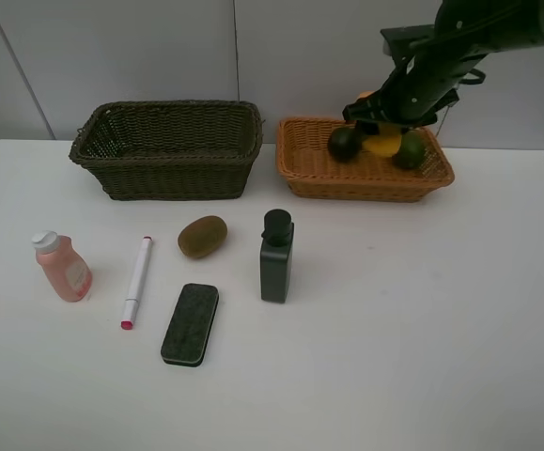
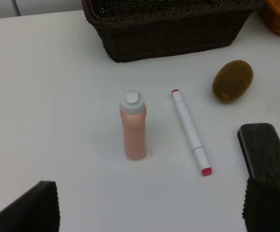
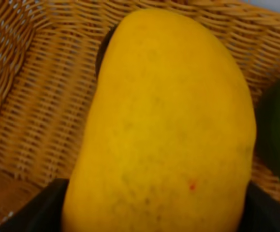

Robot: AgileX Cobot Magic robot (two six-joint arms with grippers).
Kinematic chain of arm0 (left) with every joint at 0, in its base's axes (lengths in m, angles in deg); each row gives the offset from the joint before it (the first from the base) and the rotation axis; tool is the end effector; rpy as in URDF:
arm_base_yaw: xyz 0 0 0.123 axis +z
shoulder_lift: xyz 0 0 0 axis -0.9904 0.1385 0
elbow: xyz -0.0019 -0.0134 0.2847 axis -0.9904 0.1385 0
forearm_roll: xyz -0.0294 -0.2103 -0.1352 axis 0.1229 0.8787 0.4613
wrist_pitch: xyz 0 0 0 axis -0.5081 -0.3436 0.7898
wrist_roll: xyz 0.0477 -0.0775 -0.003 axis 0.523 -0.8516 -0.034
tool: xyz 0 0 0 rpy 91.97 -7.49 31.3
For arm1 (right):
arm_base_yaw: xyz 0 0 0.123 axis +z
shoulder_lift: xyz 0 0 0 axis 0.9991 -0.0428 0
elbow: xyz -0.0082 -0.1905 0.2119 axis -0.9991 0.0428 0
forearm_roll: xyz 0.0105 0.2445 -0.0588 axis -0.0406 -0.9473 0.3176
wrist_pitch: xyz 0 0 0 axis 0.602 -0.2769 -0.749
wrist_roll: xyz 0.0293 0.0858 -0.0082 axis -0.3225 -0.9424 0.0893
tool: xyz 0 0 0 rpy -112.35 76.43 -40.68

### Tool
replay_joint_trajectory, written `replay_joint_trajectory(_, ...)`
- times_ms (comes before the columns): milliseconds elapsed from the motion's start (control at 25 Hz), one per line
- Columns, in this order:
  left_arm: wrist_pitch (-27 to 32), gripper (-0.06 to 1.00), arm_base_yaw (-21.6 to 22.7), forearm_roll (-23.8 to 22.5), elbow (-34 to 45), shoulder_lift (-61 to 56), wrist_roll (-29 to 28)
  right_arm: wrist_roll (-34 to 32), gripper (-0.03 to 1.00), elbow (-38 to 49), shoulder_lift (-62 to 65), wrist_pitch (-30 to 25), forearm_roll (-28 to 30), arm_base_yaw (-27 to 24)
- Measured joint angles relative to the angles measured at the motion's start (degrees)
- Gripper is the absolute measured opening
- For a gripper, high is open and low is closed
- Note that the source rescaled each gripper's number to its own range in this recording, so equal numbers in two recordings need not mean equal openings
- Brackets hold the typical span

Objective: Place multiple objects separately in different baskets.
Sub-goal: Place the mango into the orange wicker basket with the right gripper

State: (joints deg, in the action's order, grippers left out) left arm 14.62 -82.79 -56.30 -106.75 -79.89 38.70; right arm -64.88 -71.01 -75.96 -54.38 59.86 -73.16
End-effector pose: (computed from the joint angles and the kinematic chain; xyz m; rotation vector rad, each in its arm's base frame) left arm -0.0061 -0.0090 0.2788 0.1665 2.0146 -0.0528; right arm 0.4354 0.1047 0.2038 -0.3559 2.5315 -0.0176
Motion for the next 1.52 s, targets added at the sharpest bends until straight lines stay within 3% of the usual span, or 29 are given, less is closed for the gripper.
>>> replay_joint_trajectory(1080, 0.00, 1.00, 0.00, 0.00, 0.00, 0.00, 0.00, 0.19, 0.58, -2.08, -4.33, 2.31, 0.00, -0.06)
replay_joint_trajectory(1120, 0.00, 1.00, 0.00, 0.00, 0.00, 0.00, 0.00, 0.19, 0.63, -2.08, -4.33, 2.31, 0.07, -0.06)
replay_joint_trajectory(1200, 0.00, 1.00, 0.00, 0.00, 0.00, 0.00, 0.00, 0.19, 0.85, -2.08, -4.33, 2.37, 0.66, -0.06)
replay_joint_trajectory(1400, 0.00, 1.00, 0.00, 0.00, 0.00, 0.00, 0.00, 0.13, 0.98, -2.08, -4.33, 2.52, 0.87, -0.06)
replay_joint_trajectory(1520, 0.00, 1.00, 0.00, 0.00, 0.00, 0.00, 0.00, 0.13, 1.00, -2.08, -4.33, 2.52, 0.91, -0.06)
